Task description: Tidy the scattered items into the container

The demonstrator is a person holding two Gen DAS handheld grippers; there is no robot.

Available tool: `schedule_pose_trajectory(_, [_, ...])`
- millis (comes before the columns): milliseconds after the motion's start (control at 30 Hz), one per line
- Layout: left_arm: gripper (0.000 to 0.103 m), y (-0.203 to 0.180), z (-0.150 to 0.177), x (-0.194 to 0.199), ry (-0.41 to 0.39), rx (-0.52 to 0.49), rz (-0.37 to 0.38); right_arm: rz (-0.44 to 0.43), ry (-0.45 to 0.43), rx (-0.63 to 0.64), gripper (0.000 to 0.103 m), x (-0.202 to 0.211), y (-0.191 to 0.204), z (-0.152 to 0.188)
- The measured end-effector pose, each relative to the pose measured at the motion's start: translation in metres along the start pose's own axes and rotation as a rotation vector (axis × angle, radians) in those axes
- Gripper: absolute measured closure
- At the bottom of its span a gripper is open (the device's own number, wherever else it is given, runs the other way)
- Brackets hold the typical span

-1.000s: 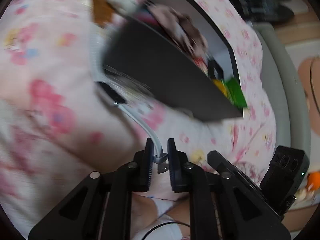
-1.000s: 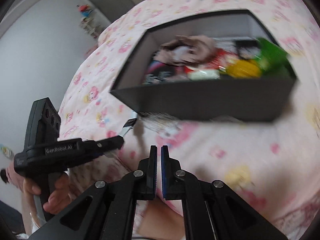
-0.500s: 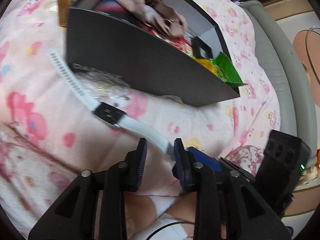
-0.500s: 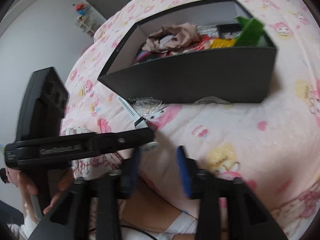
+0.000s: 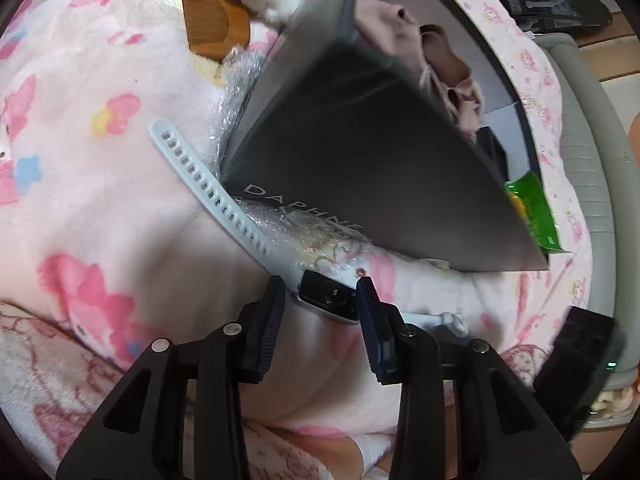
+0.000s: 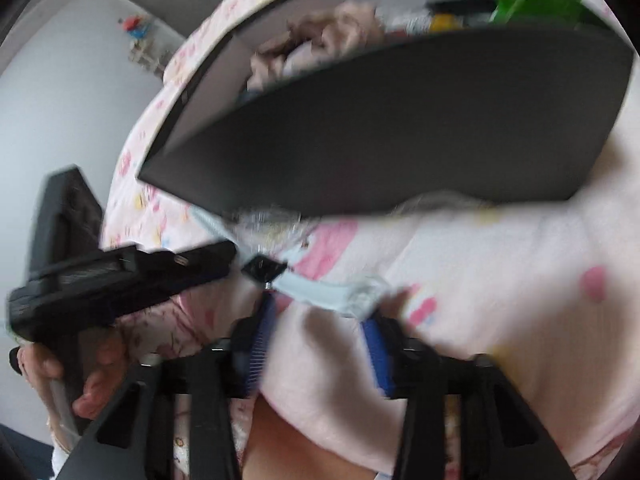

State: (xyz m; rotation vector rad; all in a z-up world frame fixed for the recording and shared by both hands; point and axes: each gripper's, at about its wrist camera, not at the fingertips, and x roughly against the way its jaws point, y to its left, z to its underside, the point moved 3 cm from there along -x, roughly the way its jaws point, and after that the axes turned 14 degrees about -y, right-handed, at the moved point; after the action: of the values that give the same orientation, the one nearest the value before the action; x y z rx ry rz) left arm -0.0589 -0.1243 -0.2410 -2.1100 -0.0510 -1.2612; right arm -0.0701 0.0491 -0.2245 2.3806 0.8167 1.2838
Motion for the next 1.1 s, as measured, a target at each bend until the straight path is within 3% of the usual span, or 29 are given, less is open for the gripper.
schedule_pose_trajectory(67, [0.065,0.0,-0.001,-0.004,0.004,0.003,0.008,0.023,-0.039,-0.006,0.088,0.005,-0.008,-0.007])
schedule_pose_trajectory(200, [0.065,0.003,-0.001,-0.008,0.019,0.012,0.012,0.059,0.006,-0.047,0.09,-0.008,-0.021,0.001])
schedule_pose_trajectory(333, [0.065,-0.005,0.004,0.004,-0.006,-0.034,0.062,0.033,-0.037,-0.054,0.091,0.001,-0.016,-0.005])
schedule_pose_trajectory(533, [0.065,-0.023,0.015,0.02,-0.019,-0.107,0.166,0.021,-0.187,-0.027,0.092,0.073,-0.011,-0.034])
schedule_pose_trajectory(700, [0.065,-0.033,0.022,0.019,-0.011,-0.131,0.202,0.064,-0.326,0.04,0.092,0.149,-0.002,-0.058])
schedule_pose_trajectory(800, [0.065,-0.037,0.022,0.025,-0.022,-0.135,0.249,0.029,-0.354,0.088,0.092,0.166,0.019,-0.068])
schedule_pose_trajectory(900, [0.065,-0.041,0.017,0.03,-0.05,-0.112,0.321,-0.031,-0.318,0.124,0.092,0.147,0.04,-0.068])
schedule_pose_trajectory(1000, [0.065,-0.04,0.01,0.039,-0.089,-0.072,0.377,-0.059,-0.181,0.119,0.092,0.094,0.049,-0.043])
schedule_pose_trajectory(1100, [0.063,-0.04,0.011,0.036,-0.071,-0.033,0.442,-0.069,-0.067,0.109,0.092,0.044,0.048,-0.017])
